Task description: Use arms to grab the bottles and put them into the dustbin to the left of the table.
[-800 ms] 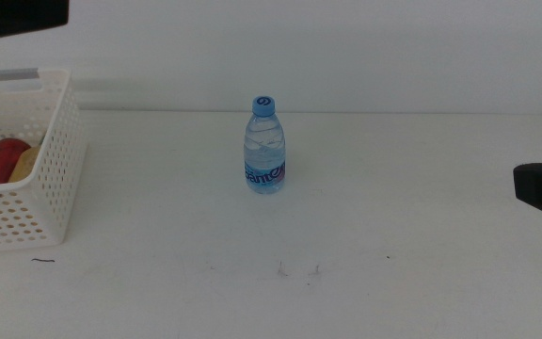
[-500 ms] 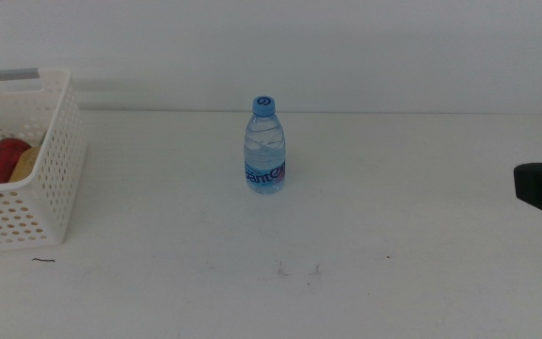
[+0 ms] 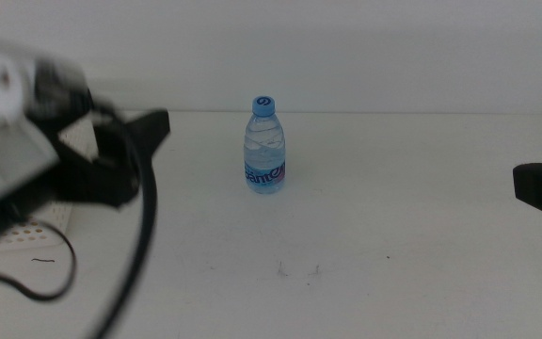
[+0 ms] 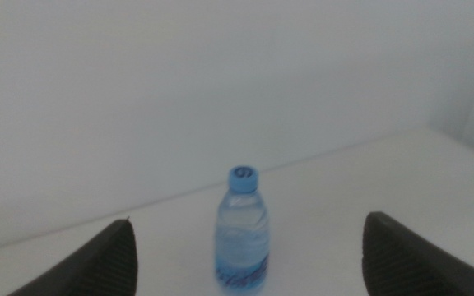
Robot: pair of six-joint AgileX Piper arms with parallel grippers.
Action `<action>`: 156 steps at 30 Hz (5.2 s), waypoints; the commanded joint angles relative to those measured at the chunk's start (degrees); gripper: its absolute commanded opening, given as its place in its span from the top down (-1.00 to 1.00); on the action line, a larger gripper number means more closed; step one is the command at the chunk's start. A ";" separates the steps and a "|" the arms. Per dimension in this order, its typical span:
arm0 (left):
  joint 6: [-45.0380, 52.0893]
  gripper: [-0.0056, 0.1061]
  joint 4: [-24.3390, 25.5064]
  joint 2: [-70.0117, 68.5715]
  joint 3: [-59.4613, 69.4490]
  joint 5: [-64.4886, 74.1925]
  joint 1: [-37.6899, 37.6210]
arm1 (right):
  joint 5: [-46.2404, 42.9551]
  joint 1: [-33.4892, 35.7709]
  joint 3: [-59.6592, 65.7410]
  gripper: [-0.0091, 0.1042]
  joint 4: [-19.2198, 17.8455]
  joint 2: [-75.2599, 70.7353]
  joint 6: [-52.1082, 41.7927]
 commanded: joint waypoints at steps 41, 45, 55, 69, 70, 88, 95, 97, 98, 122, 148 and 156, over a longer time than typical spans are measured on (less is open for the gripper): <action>-3.89 -0.78 1.24 56.24 16.11 -71.11 -0.12 | -0.10 0.07 -0.53 -0.71 -0.10 -0.15 -0.63; -3.54 -0.78 0.44 60.81 10.85 -71.11 -0.12 | -0.12 0.07 -0.53 -0.71 -0.10 -0.15 -0.41; -3.54 -0.78 -0.95 70.05 -2.83 -71.11 -0.01 | -0.12 0.07 -0.53 -0.71 -0.10 -0.15 -0.04; -3.40 -0.78 -2.30 77.32 -16.15 -62.44 0.70 | -0.12 0.07 -0.53 -0.71 -0.10 -0.15 0.20; -2.98 -0.78 -2.30 77.59 -16.99 -62.45 0.96 | -0.12 0.07 -0.53 -0.71 -0.10 -0.15 0.20; -2.48 -0.78 -2.77 84.65 -28.08 -58.32 1.55 | -0.12 0.07 -0.53 -0.71 -0.10 -0.15 0.20; 2.39 -0.63 -3.07 85.01 -29.29 -58.07 1.55 | -0.12 0.07 -0.53 -0.71 -0.10 -0.15 0.20; 2.88 -0.40 -2.86 85.01 -29.29 -59.11 1.57 | -0.12 0.07 -0.53 -0.71 -0.10 -0.15 0.20; 2.37 -0.22 -2.86 84.84 -29.17 -59.64 1.57 | -0.12 0.07 -0.53 -0.71 -0.10 -0.15 0.20; 3.93 0.69 -2.80 40.25 -2.90 -36.54 0.45 | -0.12 0.07 -0.53 -0.71 -0.10 -0.15 0.20; 25.30 0.70 -12.03 38.66 -50.72 48.43 36.67 | -0.12 0.07 -0.53 -0.71 0.36 -0.15 0.14; 26.53 0.70 -13.85 51.32 -59.11 52.16 43.85 | -0.12 0.07 -0.53 -0.71 0.36 -0.15 0.14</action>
